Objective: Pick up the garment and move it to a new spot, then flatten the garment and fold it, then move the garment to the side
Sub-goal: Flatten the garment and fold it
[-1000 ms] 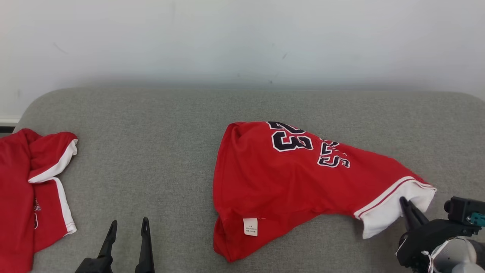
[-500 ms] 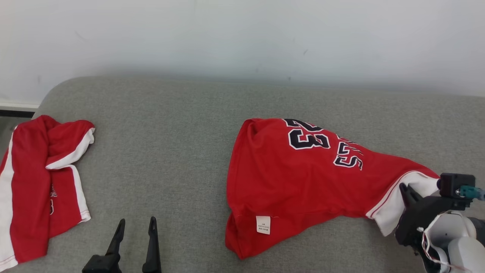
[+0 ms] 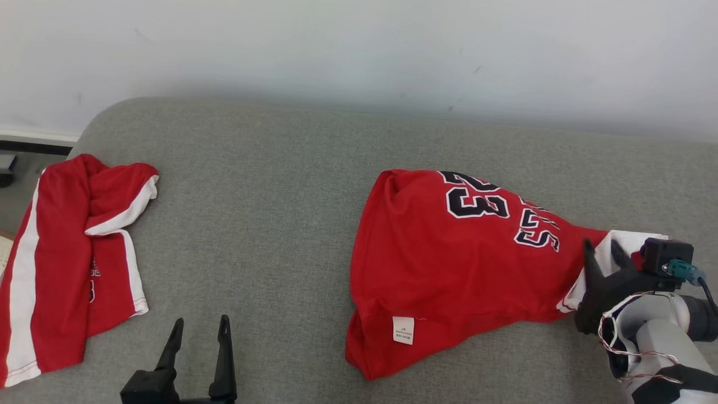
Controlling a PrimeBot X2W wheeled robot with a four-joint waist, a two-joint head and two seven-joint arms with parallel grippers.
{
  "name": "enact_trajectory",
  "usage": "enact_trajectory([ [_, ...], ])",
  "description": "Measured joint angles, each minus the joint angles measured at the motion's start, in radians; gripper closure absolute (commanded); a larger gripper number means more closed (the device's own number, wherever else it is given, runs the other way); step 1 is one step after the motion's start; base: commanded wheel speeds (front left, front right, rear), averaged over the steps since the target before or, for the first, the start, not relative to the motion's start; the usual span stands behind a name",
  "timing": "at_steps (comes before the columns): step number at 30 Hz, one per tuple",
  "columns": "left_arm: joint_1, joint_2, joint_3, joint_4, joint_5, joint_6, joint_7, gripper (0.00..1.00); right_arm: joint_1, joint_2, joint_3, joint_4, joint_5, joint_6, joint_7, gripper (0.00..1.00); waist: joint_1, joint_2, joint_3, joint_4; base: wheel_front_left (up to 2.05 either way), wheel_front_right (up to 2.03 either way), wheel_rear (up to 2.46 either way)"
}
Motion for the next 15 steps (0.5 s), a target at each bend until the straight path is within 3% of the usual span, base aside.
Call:
enact_trajectory([
  [6,0.015,0.000,0.012,-0.001,0.000,0.003,0.000,0.00,-0.016,0.017,0.057,0.008,0.086,0.000,-0.138,0.00,0.0000,-0.0001,-0.017,-0.027,0.00,0.00,0.00],
  [11,0.023,0.000,0.016,-0.013,0.002,0.005,0.000,0.00,0.062,-0.005,0.095,-0.109,0.159,0.000,-0.186,0.00,-0.0001,0.0000,-0.035,-0.054,0.00,0.00,0.00],
  [15,0.039,0.000,0.013,-0.029,0.009,0.012,0.000,0.00,0.190,-0.019,0.056,-0.238,0.180,0.000,-0.196,0.00,-0.0001,-0.0001,-0.051,-0.070,0.00,0.00,0.00],
])
